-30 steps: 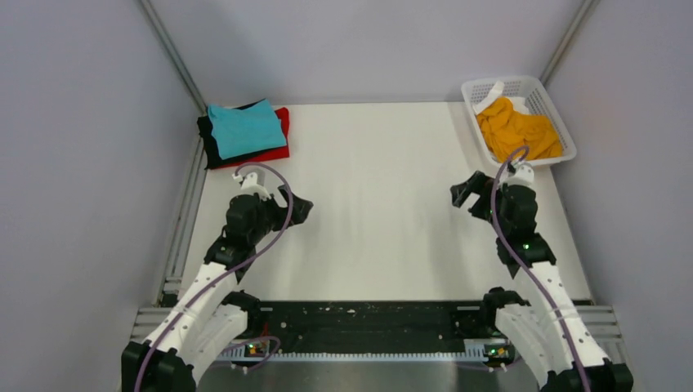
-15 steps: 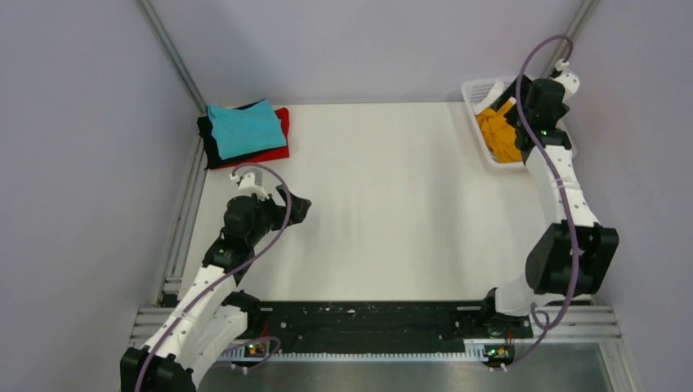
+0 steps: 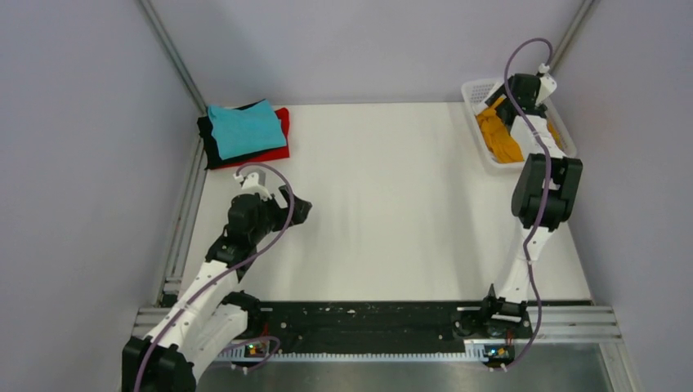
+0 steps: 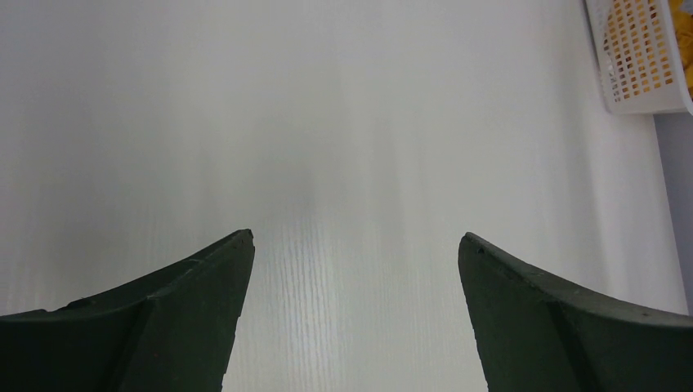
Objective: Fold and stack the t-shirts
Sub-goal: Grab crumpled tshirt from bin with the right arm
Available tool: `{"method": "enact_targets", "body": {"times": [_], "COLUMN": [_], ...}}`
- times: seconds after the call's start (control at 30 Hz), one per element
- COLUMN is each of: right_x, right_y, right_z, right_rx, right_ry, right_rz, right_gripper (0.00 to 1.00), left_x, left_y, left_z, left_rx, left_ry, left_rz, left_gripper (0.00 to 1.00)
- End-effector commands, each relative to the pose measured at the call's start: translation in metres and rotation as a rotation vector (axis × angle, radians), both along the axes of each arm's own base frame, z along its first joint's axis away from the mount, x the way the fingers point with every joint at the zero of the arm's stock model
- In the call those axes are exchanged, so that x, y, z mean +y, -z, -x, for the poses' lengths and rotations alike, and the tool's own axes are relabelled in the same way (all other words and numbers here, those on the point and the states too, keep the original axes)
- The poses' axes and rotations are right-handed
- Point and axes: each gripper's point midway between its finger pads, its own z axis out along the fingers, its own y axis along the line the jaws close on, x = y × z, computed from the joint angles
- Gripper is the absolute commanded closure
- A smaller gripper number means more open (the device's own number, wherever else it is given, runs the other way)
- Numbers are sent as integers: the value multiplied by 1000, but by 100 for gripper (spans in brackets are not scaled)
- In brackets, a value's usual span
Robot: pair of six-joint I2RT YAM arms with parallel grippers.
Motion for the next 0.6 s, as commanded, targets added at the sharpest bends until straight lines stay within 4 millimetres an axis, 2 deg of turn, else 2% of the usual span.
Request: {"method": "enact_targets", "body": {"times": [0.0,0.17,0.27,0.33,0.37,0.4,0.43,0.47,0.57], "right_x": [-14,-13,-10,-8,-8,-7,-4,-1,4], "right_y": [12,51,58,52,48,43,35,27,-16], "right_z": [-30,-35,-36,-40,-42,-45,-47,-48,-43], "right_rx": [-43,-20,-47,-79,-88,-98,-110,-120,-175], "right_ry": [47,64,57,31,16,-9,-42,-66,-132], "right_rz": [-70,-139,-163,-165,-158,-150,-145,-139,-93], "right_gripper": [11,20,35,47,57,76,90,97,100], "left_x": [4,7,7,7,7,7,6,6,6], "left_y": [-25,-25,-24,-22,-21,-20,-21,-21,-22], "left_z": [-8,-9,-9,-10,-10,-11,-11,-11,-9], "left_rx": [-90,-94,-88,-84,-80,-75,-73,-71,-75], "left_ry": [-24,-42,-41,-42,-42,-42,-40,-38,-34], "left_rz": [1,-8,-11,-13,-13,-15,-14,-14,-10], "left_gripper": [1,1,1,1,1,1,1,1,1]}}
